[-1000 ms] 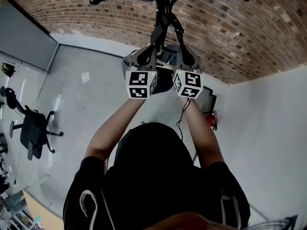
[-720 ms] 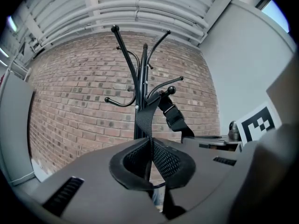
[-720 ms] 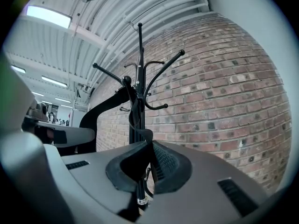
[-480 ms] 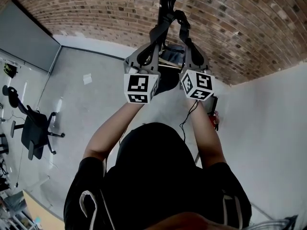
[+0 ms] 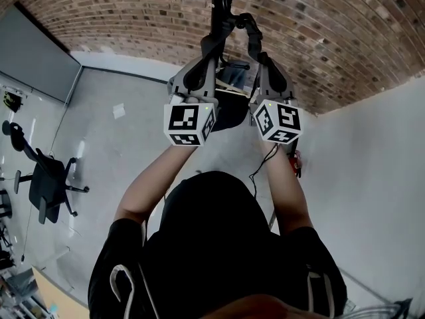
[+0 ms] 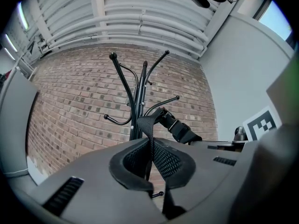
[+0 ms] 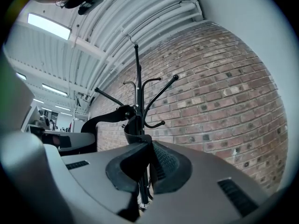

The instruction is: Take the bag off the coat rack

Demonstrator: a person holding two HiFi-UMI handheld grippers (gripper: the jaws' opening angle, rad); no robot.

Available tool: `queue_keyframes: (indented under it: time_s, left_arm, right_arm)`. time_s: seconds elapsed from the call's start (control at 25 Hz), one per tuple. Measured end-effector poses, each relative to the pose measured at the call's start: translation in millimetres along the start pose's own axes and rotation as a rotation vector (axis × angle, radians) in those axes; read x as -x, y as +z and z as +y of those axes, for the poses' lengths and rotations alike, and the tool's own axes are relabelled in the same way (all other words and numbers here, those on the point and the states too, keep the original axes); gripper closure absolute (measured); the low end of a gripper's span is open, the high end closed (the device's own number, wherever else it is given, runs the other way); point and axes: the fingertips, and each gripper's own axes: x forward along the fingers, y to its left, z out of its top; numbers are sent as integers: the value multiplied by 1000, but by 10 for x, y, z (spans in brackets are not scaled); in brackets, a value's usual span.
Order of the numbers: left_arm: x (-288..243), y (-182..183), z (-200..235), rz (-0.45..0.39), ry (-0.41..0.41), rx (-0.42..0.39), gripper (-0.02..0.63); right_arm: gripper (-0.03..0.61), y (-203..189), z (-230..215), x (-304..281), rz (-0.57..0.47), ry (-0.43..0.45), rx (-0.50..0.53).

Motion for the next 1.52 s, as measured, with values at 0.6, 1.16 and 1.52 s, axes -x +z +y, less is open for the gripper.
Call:
queue_keyframes:
  time_s: [0.6, 1.16, 1.52]
  left_arm:
    - [359, 486, -264, -97, -62, 44, 591]
    - [730, 592, 168, -117, 2, 57, 591]
    - [974, 356, 461, -62, 58, 109, 591]
  right_arm:
    - [557, 558, 132, 552, -125, -3, -35]
    - [557, 660, 77, 1002, -133, -43, -88]
    - [557, 571, -19, 1210, -104, -82, -94]
